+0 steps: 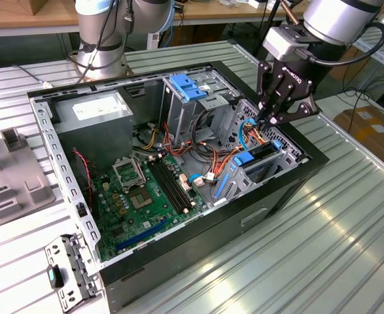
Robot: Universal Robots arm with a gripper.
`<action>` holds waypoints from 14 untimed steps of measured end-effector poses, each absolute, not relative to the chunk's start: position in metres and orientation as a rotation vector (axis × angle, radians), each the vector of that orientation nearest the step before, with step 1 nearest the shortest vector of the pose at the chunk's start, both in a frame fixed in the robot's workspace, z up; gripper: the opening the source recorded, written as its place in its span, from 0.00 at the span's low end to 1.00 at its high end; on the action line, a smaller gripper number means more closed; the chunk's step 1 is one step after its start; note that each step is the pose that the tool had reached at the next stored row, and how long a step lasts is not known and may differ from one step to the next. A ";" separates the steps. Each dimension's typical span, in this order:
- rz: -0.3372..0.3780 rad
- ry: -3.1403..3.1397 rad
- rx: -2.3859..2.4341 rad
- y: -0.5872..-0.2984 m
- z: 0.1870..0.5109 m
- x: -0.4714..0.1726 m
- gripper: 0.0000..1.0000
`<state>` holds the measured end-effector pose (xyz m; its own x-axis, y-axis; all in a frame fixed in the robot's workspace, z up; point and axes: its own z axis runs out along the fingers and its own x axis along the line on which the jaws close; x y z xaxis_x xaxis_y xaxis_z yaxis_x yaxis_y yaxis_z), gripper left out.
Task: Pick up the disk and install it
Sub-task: 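Insert the second disk wire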
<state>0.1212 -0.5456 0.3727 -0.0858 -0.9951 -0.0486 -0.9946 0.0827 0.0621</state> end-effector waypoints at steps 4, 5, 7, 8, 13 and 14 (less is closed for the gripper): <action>-0.098 -2.297 2.110 -0.545 0.373 0.121 0.28; -0.074 -2.288 2.100 -0.545 0.373 0.121 0.28; -0.034 -2.272 2.084 -0.545 0.373 0.121 0.28; -0.019 -2.266 2.078 -0.545 0.373 0.121 0.28; 0.015 -2.251 2.064 -0.545 0.372 0.121 0.28; 0.017 -2.250 2.064 -0.545 0.372 0.121 0.28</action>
<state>0.1212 -0.5452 0.3723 -0.0843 -0.9938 0.0723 -0.9948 0.0881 0.0517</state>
